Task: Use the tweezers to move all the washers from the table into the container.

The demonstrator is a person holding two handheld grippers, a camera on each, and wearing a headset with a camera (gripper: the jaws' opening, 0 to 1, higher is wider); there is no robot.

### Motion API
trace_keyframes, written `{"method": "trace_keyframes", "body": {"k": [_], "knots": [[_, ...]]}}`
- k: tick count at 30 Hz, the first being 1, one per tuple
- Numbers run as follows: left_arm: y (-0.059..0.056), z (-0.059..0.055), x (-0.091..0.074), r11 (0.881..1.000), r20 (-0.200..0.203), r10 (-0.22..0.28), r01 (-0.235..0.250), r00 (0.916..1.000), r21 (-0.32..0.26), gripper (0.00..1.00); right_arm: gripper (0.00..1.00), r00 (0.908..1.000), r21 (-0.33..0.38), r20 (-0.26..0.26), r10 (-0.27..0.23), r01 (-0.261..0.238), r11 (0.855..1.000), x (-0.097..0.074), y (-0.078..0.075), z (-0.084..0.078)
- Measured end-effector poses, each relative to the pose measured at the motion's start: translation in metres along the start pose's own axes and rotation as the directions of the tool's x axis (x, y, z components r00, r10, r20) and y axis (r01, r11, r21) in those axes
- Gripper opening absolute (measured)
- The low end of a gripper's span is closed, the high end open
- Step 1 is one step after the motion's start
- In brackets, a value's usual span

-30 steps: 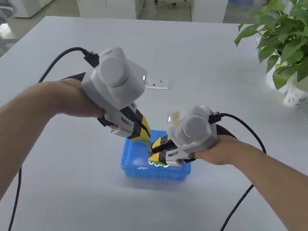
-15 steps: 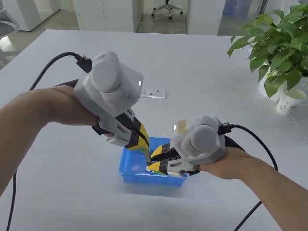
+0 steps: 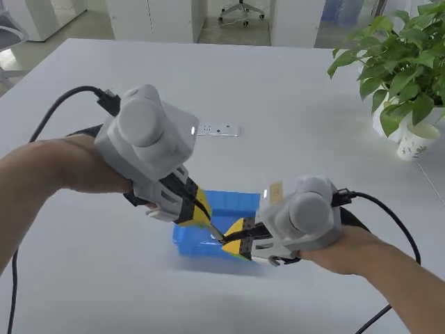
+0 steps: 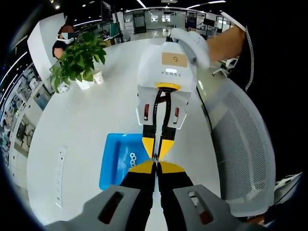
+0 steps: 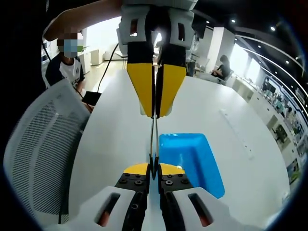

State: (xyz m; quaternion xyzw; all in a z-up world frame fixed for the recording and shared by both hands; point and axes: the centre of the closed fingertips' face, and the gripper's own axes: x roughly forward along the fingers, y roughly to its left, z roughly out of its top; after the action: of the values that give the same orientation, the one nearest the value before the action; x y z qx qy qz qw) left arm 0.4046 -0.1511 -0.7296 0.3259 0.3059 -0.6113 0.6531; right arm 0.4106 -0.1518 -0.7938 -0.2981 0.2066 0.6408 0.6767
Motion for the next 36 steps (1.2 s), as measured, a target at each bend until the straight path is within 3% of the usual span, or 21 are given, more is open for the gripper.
{"method": "trace_keyframes", "body": {"k": [9,20,26,36], "knots": [[-0.014,-0.009,0.011,1.000,0.019,0.002,-0.002,0.9998,0.012,0.06,0.06,0.9999,0.007,-0.014,0.005,-0.005,1.000,-0.001,0.013,-0.011],[-0.029,-0.027,0.030,0.999,-0.005,-0.012,0.012,0.9999,0.032,0.06,0.05,0.9959,-0.012,-0.081,0.040,-0.041,0.999,0.002,0.031,-0.029],[-0.036,-0.045,0.046,0.999,-0.022,-0.032,0.033,0.9992,0.024,0.06,0.05,0.9920,-0.018,-0.111,0.059,-0.061,0.998,0.007,0.042,-0.041],[-0.048,-0.064,0.063,0.998,-0.037,-0.057,0.057,0.9977,0.001,0.06,0.05,0.9823,-0.042,-0.167,0.084,-0.093,0.995,0.019,0.056,-0.057]]}}
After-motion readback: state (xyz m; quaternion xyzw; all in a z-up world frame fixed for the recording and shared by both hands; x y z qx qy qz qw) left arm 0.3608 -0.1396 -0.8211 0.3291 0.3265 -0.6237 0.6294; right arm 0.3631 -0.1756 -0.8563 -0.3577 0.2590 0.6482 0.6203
